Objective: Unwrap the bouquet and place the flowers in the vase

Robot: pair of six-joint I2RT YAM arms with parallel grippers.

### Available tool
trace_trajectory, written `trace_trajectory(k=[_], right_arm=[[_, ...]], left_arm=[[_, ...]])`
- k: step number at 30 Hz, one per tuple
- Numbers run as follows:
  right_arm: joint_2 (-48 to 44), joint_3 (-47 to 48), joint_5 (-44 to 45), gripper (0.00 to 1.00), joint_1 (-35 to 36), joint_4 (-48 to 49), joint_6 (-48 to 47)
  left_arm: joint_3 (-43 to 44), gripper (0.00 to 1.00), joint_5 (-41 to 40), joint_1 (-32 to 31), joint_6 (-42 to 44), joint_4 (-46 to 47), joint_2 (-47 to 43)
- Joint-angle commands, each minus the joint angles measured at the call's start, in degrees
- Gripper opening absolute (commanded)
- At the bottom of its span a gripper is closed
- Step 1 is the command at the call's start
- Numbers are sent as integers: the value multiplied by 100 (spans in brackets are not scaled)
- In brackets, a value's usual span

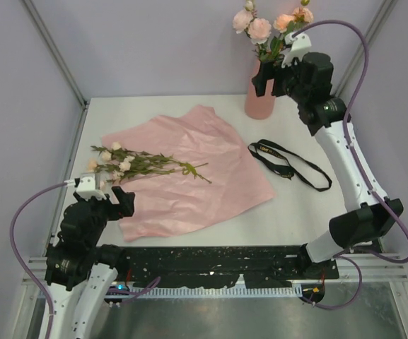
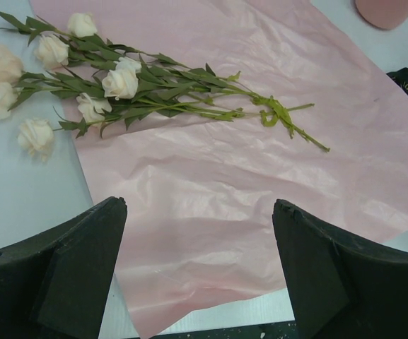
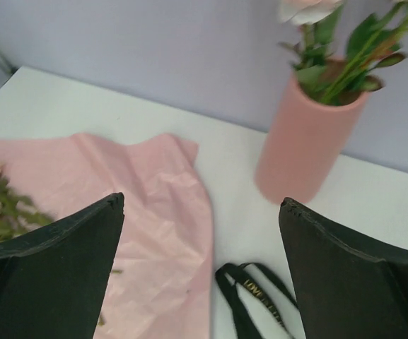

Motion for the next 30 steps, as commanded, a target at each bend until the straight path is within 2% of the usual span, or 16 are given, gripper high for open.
trace_trajectory(k=[1,5,8,9,10,11,13,14,16,17,19,23,27,30], right_arm=[[-783,-1501,226,95,984,683,469],[-1172,-2776,202,95,1644,1325,714],[-1059,-3481,307,95,2120,1713,803],[-989,-3553,377,100,2339,1853,759],[-814,-3658,395,100,2454,1959,698],[-725,-3685,352,93,2621,2029,671],[-321,-3563,255,84,2806,2109,583],[28,-3379,211,72,2859,2040,513],[590,-2915,263,56,3026,1716,443],[786,-2738,290,54,3140,1635,364],[1208,-2455,351,54,3333,1652,110],[1981,-2086,299,62,3624,1828,-549],[2517,-1691,35,61,3651,1775,-866],[2677,-1716,-18,60,3659,2133,-1016]], left_arm=[[64,89,-320,9,-55,35,-211],[55,89,-425,18,-73,43,-413],[55,88,-513,18,-90,35,-519],[55,88,-531,18,-99,35,-545],[64,88,-557,18,-99,26,-554],[73,88,-575,18,-108,0,-563],[81,88,-593,9,-108,-18,-546],[90,88,-602,18,-108,-18,-554],[90,88,-645,18,-117,-27,-580],[90,88,-672,9,-117,-36,-589],[90,88,-698,18,-126,-36,-607],[90,88,-690,18,-126,-45,-581],[81,88,-690,9,-126,-36,-581],[81,88,-698,9,-126,-36,-581]])
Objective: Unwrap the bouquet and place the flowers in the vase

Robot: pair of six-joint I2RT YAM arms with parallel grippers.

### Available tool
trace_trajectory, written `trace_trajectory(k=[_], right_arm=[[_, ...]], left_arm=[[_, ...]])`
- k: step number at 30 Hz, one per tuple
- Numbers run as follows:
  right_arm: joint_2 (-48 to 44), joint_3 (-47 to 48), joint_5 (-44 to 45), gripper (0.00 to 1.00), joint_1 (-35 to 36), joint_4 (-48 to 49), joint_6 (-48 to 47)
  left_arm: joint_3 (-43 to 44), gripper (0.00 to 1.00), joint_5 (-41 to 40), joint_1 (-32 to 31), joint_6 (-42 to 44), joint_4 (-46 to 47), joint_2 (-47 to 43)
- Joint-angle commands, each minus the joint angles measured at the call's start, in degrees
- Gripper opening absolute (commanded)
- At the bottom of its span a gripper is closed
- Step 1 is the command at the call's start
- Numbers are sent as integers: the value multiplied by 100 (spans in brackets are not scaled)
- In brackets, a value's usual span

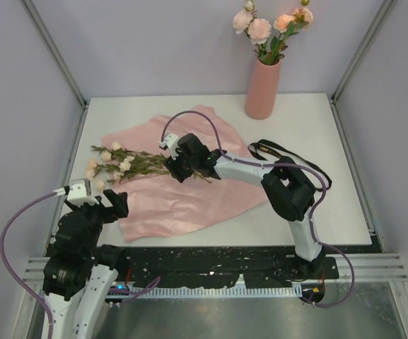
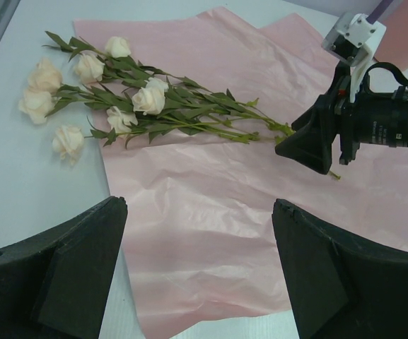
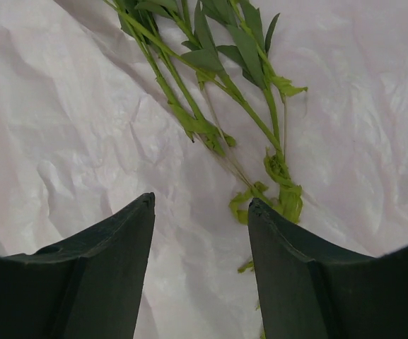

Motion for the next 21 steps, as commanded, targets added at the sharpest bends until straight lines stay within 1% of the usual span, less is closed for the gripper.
trace_trajectory(k=[1,3,8,9,12,14,19,21], right_arm=[[104,172,-105,60,-39,653,-455],[192,198,-35,60,-30,909,-472],[509,488,106,60,-30,769,-595],[587,662,141,59,-30,534,-587],[781,953,237,59,-30,233,-596],[895,1147,483,59,-30,14,-543],[1300,1954,519,59,-30,-1110,-306],[1344,1895,519,59,-13,-1174,-253]], left_arm=[[81,88,-86,18,-1,32,-41],[81,88,-95,18,-1,32,-32],[73,88,-86,18,-1,41,-15],[73,88,-86,9,-1,41,-14],[73,88,-78,18,-1,41,-6],[73,88,-78,9,-1,41,3],[64,88,-78,18,-1,41,-14],[73,88,-78,27,-1,41,-23]])
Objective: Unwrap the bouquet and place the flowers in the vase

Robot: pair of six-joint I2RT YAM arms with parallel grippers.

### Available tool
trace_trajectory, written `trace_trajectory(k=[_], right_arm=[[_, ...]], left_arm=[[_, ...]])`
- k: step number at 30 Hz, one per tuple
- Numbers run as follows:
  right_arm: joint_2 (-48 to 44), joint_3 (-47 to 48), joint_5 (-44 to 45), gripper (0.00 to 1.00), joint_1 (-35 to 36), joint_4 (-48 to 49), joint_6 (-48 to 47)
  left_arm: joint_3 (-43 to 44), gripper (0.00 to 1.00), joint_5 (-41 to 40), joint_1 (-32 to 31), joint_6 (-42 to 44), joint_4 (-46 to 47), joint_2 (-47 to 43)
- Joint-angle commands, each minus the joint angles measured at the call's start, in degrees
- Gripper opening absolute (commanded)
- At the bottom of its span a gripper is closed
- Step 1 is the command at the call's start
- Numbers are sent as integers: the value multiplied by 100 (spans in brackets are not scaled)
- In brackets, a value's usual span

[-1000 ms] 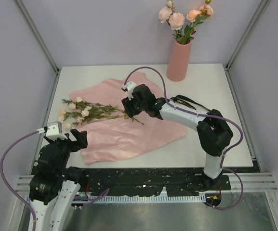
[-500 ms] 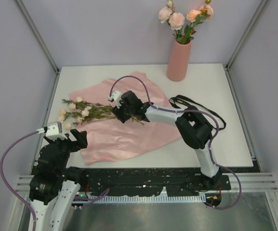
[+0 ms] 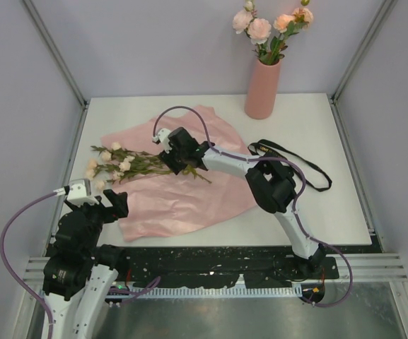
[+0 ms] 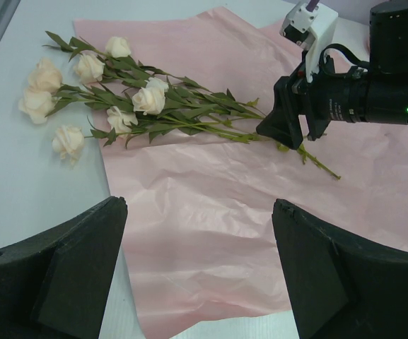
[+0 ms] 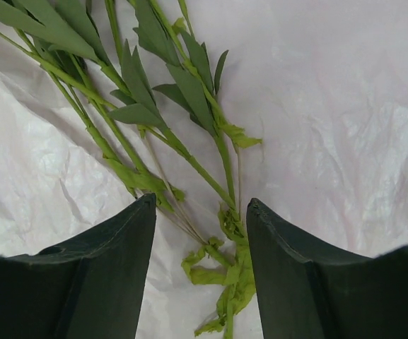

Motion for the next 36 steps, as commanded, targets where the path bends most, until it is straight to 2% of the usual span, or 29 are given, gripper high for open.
trace_trajectory(k=[1,7,15,17,19,20,22,27,30,36], right_arm=[[37,205,134,59,22,-527,178],[37,72,591,57,40,-403,231],[362,336,618,56,40,-623,292],[380,345,679,52,40,-623,283],[371,336,767,43,49,-623,283],[336,327,811,34,49,-623,275],[249,257,890,25,49,-571,248],[-339,-94,934,16,75,-176,195],[-718,-401,732,6,66,149,213],[-1395,-884,337,6,75,746,494]], left_arm=[[64,88,-73,18,-1,43,-23],[64,88,-64,18,8,52,-14],[64,88,-82,18,-1,43,-15],[64,88,-82,18,-1,43,-23],[64,88,-82,18,-1,43,-15],[64,88,-82,18,-1,43,-6],[64,88,-82,9,-1,43,3],[64,88,-82,18,-1,43,3],[64,88,-82,18,-1,43,3],[64,88,-91,9,-1,43,12]])
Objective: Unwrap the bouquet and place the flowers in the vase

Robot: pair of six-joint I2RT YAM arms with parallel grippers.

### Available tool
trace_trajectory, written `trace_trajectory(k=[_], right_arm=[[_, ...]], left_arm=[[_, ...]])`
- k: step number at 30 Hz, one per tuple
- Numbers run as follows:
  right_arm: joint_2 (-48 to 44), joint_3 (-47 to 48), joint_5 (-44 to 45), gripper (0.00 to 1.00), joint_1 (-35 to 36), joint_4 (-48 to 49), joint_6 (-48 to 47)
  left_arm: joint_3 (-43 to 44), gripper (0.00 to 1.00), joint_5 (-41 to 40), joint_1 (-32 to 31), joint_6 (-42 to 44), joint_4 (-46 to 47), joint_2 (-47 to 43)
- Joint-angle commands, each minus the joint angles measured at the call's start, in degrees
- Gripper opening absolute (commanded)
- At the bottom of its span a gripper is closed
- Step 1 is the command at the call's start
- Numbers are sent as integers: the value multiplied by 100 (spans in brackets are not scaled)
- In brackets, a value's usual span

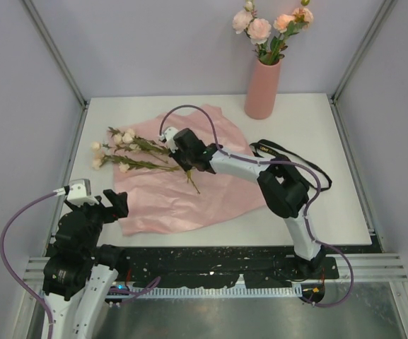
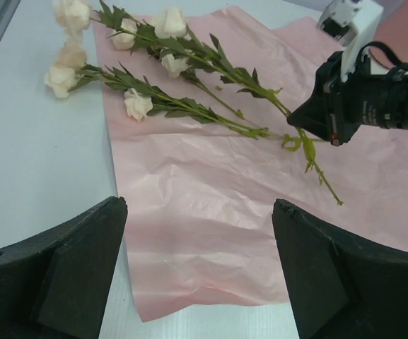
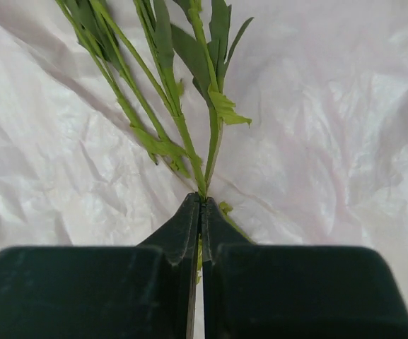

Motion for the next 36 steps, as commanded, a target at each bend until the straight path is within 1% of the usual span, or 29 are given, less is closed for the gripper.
trace_trajectory(k=[1,3,4,6,9,12,15,16,21,23,25,28,32,36], right_arm=[[-897,-221,-345,5,29,898,278],[-1029,-300,-355,5,29,1013,374],[-1099,-318,-555,6,38,1022,462],[-1257,-397,-671,5,29,1048,602],[-1574,-834,-855,6,29,1329,805],[-2056,-1275,-1013,6,29,1839,1103],[-2470,-1897,-1110,5,29,2365,1367],[-2636,-2013,-1128,5,29,2454,1420],[-3322,-2891,-1444,5,29,2910,1911],[-3585,-3243,-1479,6,29,3096,2131],[-3806,-3499,-1532,6,29,3237,2325],[-4044,-3806,-1734,5,29,3473,2615],[-4255,-4096,-2121,6,64,3904,3212],[-4282,-4194,-2332,5,143,4028,3424]], left_arm=[[64,88,-80,18,-1,45,12],[64,88,-80,18,-1,45,21],[64,88,-71,18,-1,45,12],[55,88,-36,9,-10,54,38],[64,88,157,18,-89,80,126],[160,88,613,9,-238,142,319],[327,88,1132,18,-676,255,582],[345,89,1559,18,-834,404,661],[117,91,2660,18,-1669,1397,1355],[-102,91,3073,18,-1942,1871,1619],[-409,91,3312,18,-2162,2546,1769],[-972,91,3418,9,-2452,3654,1866],[-1315,92,3374,-96,-2383,4718,2200],[-1685,93,3488,-342,-2339,5809,2586]])
